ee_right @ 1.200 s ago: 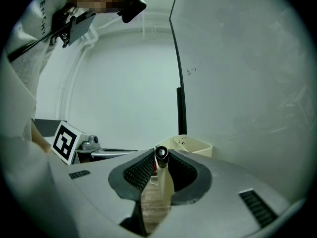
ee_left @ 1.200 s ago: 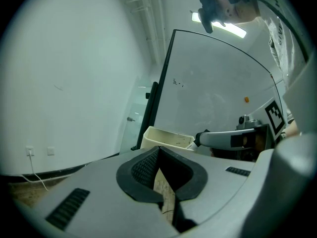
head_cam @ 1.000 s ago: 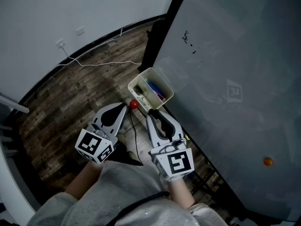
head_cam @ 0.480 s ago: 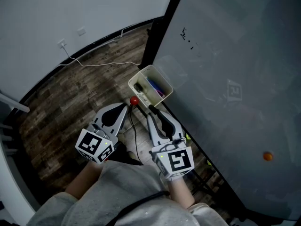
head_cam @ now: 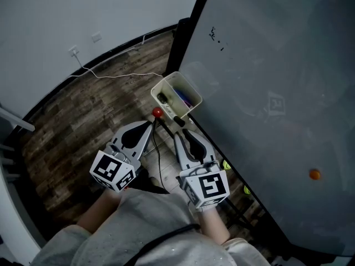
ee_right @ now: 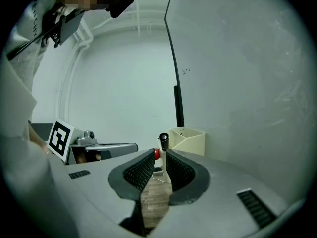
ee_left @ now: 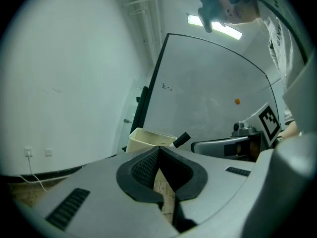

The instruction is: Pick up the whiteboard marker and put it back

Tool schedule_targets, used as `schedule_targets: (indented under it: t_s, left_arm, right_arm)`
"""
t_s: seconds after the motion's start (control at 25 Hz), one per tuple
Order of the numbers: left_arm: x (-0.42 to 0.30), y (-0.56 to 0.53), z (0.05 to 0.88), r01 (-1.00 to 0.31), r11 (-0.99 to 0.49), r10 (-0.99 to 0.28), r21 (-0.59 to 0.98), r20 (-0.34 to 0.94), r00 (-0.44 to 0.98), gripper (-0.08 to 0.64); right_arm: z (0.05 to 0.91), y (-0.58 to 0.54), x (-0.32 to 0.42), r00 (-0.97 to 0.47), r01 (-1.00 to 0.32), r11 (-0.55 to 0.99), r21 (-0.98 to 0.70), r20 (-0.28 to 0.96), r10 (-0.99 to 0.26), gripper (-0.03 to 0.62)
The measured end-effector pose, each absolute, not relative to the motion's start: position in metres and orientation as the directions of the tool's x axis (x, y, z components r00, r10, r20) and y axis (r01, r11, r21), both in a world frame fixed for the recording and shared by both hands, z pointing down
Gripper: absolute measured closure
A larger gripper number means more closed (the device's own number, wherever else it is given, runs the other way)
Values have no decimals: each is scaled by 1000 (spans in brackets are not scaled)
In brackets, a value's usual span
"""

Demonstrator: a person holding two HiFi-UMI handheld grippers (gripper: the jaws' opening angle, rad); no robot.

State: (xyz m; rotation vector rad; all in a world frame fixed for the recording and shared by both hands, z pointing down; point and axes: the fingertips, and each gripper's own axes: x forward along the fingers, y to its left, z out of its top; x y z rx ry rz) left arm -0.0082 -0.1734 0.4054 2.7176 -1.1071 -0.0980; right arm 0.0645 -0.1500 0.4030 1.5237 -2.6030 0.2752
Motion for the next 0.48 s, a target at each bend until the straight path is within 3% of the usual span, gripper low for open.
schedule_targets:
  t_s: [0.48]
  left_arm:
    - [1,-146,402,-674,-709,-687,206,11,726,546]
  right_arm:
    - [401,-127,66,-496,-868,490,-83,207,-844,540]
